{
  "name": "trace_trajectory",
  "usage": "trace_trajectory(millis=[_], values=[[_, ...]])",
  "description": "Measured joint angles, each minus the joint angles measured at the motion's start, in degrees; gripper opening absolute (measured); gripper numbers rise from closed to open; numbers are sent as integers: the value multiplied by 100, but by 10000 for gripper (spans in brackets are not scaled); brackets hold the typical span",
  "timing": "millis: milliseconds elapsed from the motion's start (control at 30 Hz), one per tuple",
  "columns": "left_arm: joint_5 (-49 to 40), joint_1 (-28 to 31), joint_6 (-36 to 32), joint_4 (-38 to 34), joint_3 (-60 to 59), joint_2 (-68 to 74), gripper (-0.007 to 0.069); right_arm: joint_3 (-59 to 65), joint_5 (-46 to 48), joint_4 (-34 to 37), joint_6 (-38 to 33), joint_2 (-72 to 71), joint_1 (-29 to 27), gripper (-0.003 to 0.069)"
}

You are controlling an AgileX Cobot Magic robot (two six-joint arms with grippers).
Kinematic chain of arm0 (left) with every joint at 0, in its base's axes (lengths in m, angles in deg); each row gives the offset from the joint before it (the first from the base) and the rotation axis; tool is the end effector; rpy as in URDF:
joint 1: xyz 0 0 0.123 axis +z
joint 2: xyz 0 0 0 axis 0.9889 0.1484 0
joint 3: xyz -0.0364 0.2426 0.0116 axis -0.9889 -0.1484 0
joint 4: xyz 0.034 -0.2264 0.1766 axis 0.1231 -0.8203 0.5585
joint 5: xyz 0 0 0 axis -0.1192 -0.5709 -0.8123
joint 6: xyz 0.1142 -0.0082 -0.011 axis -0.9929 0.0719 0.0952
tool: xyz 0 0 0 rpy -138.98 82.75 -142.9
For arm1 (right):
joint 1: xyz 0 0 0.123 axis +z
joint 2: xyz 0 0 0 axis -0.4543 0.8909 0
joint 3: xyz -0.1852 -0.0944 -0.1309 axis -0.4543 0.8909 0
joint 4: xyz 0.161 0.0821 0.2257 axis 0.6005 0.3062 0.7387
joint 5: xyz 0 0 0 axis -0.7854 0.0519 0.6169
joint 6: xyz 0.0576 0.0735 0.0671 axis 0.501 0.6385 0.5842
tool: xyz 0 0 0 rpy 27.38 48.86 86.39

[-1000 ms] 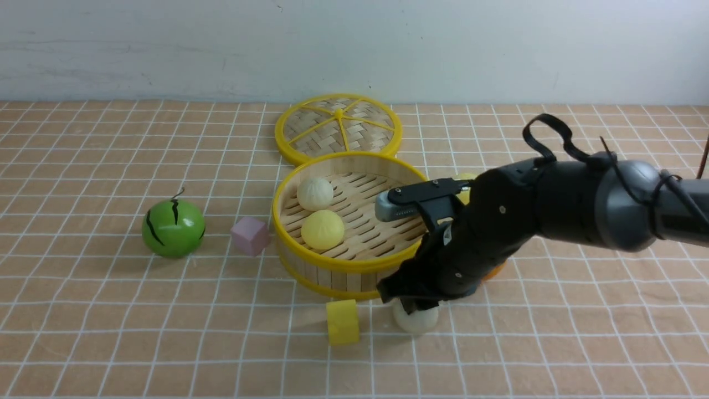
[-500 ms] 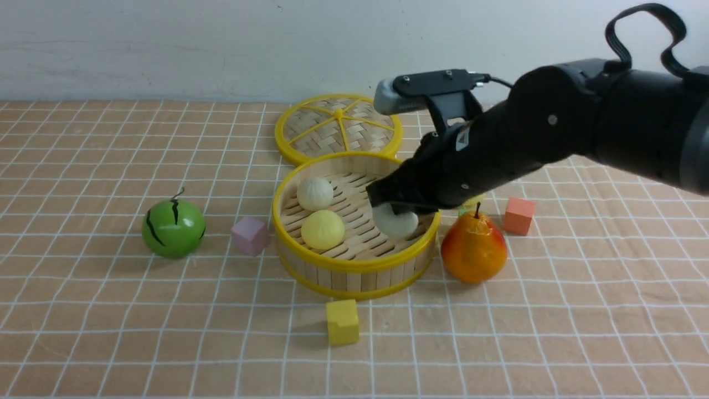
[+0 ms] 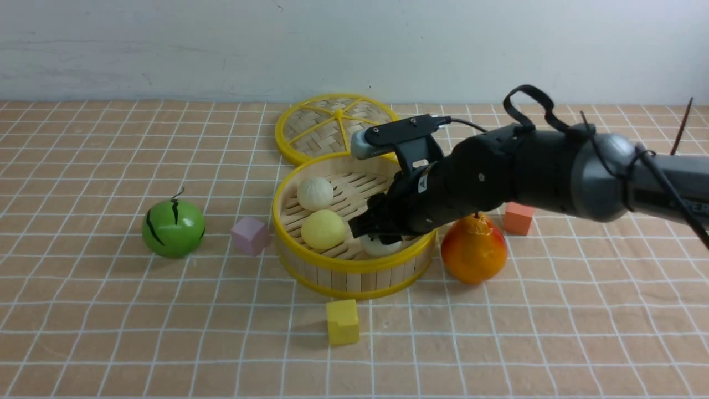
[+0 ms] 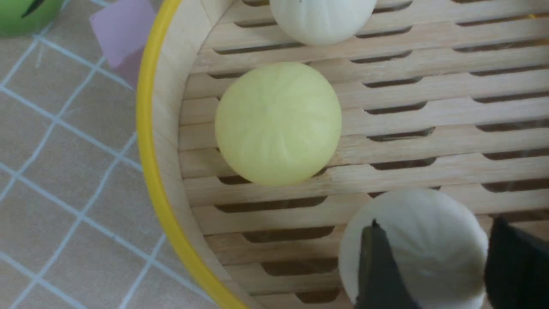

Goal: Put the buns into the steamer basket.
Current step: Use the right arm to put the steamed stuffed bun into the steamer, then use the right arm to grab a steamed stuffed bun

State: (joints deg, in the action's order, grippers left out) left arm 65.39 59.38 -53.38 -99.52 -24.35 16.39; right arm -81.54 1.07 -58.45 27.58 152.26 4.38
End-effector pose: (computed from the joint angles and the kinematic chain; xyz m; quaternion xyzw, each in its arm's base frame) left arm 0.1454 -0.0723 0.1431 -0.0017 0.8329 -0.2675 0.4845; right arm 0.4028 0.2530 0.1571 -0.2041 0.9037 0.1471 0.3464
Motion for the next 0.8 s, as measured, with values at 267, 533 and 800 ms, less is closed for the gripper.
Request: trace_trajectory(millis=[267,533,800], values=[[0,0,0,0,0,0,92,-25,342,-519,237,-1003,-601,473],[0,0,0,0,0,0,92,-381,1073,-577,390,-428,-1459,393],[0,0,0,0,0,0,95,-1491,1088,-577,390,651,-1584,388]])
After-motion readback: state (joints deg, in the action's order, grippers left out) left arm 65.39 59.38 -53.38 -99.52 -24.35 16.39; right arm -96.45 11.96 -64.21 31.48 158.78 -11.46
